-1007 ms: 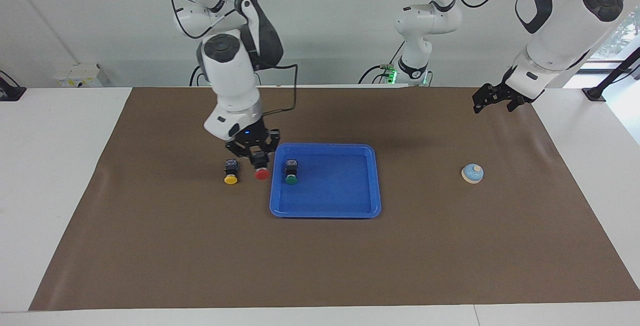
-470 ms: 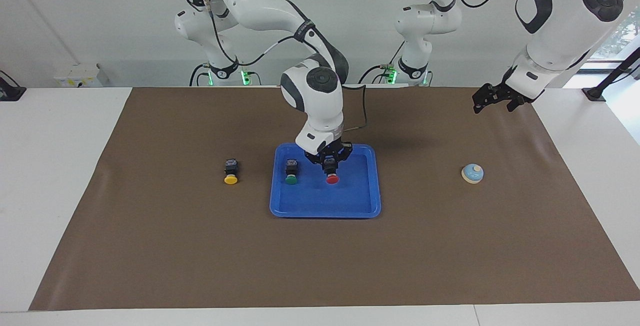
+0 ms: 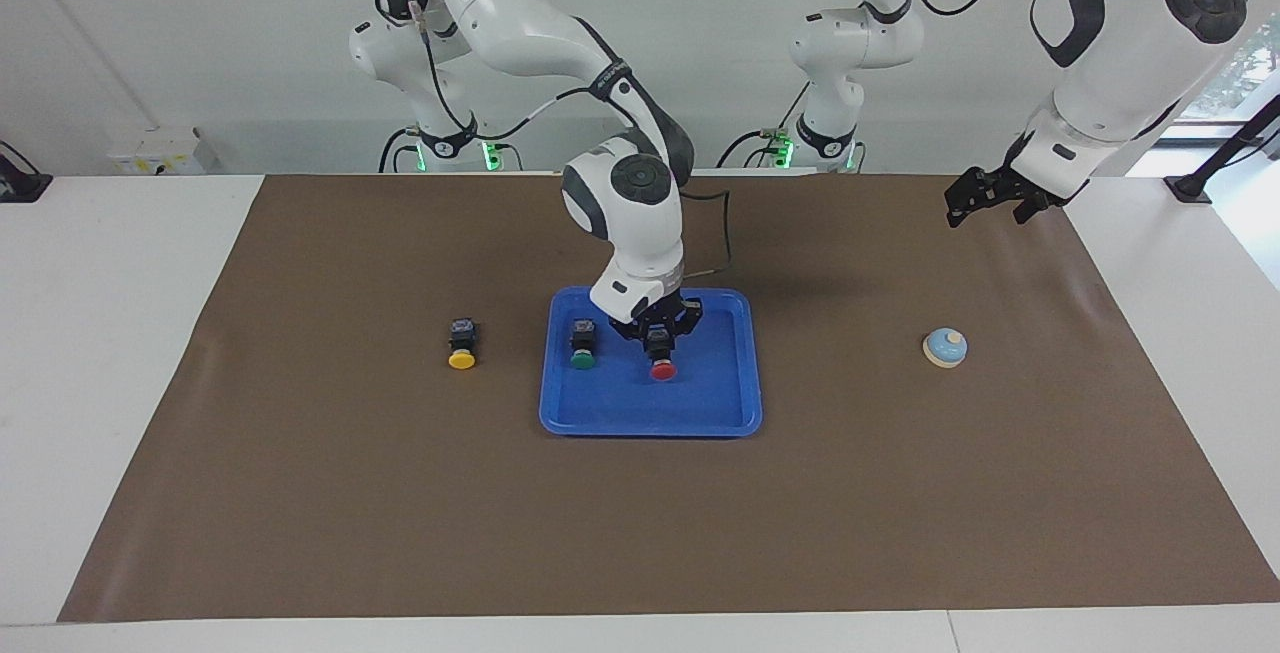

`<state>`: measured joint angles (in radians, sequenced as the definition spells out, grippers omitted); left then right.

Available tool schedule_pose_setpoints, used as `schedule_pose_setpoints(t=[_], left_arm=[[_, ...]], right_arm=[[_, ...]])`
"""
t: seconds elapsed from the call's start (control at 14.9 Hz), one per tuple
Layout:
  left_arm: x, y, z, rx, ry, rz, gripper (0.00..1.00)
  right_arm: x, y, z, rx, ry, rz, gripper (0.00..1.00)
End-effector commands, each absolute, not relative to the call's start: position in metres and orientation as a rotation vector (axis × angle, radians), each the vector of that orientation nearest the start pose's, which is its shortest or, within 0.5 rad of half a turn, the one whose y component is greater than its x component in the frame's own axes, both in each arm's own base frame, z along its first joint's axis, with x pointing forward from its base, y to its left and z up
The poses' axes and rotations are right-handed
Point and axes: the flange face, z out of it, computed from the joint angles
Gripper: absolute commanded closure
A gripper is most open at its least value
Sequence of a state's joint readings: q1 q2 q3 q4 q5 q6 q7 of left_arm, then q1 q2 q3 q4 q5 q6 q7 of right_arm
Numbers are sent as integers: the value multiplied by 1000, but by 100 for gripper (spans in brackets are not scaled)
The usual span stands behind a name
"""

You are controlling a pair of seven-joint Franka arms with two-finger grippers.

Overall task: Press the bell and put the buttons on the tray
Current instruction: 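Carry the red button into the tray and release it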

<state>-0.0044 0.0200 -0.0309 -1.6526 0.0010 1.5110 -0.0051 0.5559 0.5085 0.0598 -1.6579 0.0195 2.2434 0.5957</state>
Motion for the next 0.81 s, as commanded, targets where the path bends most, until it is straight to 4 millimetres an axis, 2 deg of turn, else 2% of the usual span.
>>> schedule_pose_setpoints(t=[0.0,0.13,0.34,0.47,0.6,0.67,0.74], left_arm=[[548,-17,577,-3133,26,236,0],[548,-18,577,-3133,29,236,0],[548,-18,577,-3133,29,236,0],[548,-18,577,-3133,29,236,0],[548,-18,577,-3133,29,236,0],[548,-18,577,-3133,29,236,0],[548,-18,577,-3133,29,236,0]], right_arm=[[558,388,339,-3082,57,-41,0],[567,363,373,-3093,79,-43,0],[583,301,403,-3111,-4,-24,0],[588,255,399,-3116,-3,3,0],[582,204,380,-3115,-30,31,0],[577,186,372,-3112,-54,16,0],[574,157,360,-3112,-47,8,0]])
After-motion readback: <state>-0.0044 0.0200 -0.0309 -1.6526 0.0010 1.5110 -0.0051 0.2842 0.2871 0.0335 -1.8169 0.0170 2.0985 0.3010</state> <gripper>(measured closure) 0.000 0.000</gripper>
